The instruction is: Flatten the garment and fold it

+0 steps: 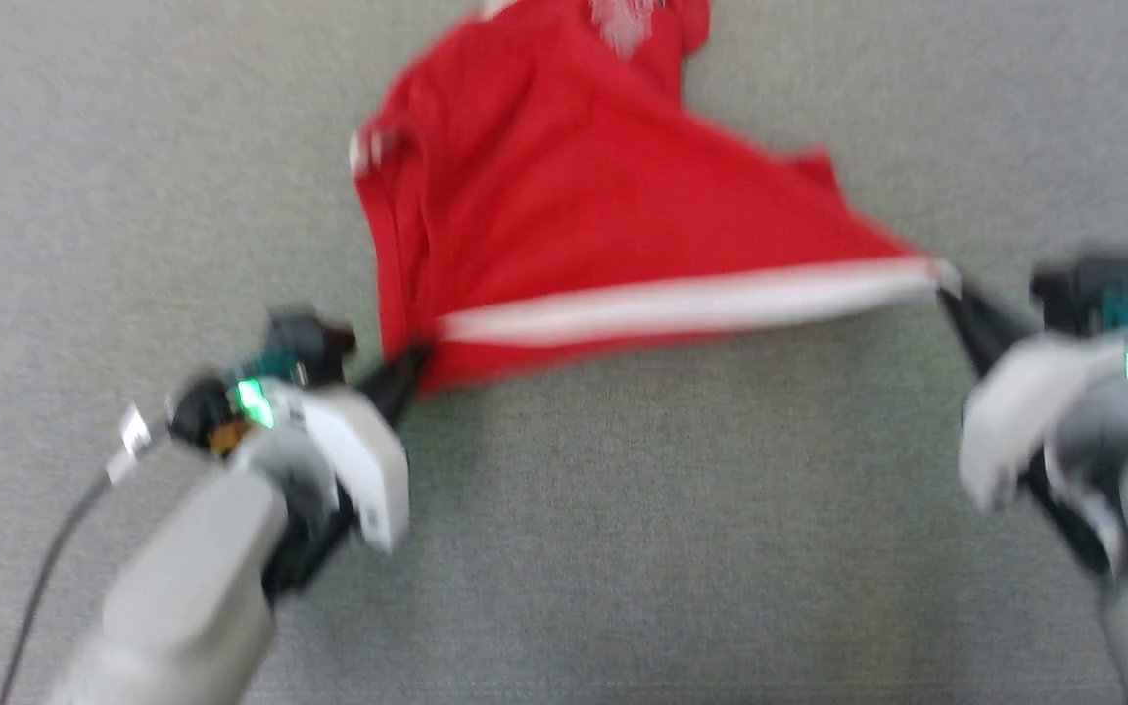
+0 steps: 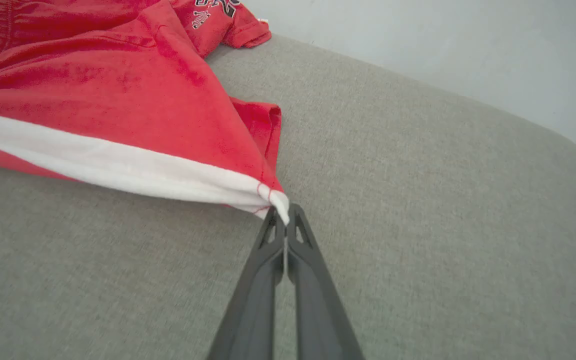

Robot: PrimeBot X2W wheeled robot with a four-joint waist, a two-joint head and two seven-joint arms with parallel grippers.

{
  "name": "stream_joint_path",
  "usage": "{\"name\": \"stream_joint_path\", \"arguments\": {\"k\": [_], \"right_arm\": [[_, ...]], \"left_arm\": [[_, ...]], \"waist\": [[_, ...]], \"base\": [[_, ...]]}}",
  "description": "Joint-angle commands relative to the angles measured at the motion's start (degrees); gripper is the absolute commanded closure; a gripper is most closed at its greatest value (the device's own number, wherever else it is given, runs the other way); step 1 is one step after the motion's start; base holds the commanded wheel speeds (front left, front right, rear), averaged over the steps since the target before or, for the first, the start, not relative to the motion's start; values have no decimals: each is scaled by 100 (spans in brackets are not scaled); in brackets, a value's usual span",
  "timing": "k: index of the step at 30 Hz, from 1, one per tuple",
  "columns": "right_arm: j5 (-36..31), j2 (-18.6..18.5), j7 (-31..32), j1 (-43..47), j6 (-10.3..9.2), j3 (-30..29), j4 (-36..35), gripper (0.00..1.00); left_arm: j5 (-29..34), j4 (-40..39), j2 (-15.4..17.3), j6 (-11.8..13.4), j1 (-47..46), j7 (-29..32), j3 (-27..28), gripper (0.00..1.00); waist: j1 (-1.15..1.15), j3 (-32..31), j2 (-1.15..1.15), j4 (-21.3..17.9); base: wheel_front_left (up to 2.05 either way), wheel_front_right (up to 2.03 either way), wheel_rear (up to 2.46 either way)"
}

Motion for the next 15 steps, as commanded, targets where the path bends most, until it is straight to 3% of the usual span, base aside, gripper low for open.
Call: {"name": "stream_joint_path", "arguments": {"k": [1, 9, 15], "right_arm": [[96, -1, 206, 519, -13, -143, -423, 100], [153, 106, 1233, 2517, -13, -663, -2029, 100], [189, 281, 1908, 3368, -13, -998, -2744, 100]], "left_arm": [[-123, -249, 108, 66, 422, 161, -51, 100], [-439, -1568, 585, 582, 1857, 671, -120, 100], [-604, -2314, 826, 965, 2564, 869, -91, 100]], "waist": [[2, -539, 0, 47], [2, -836, 0, 85], [2, -899, 0, 140]], "base": [[0, 0, 0], [0, 0, 0], [0, 0, 0]]}}
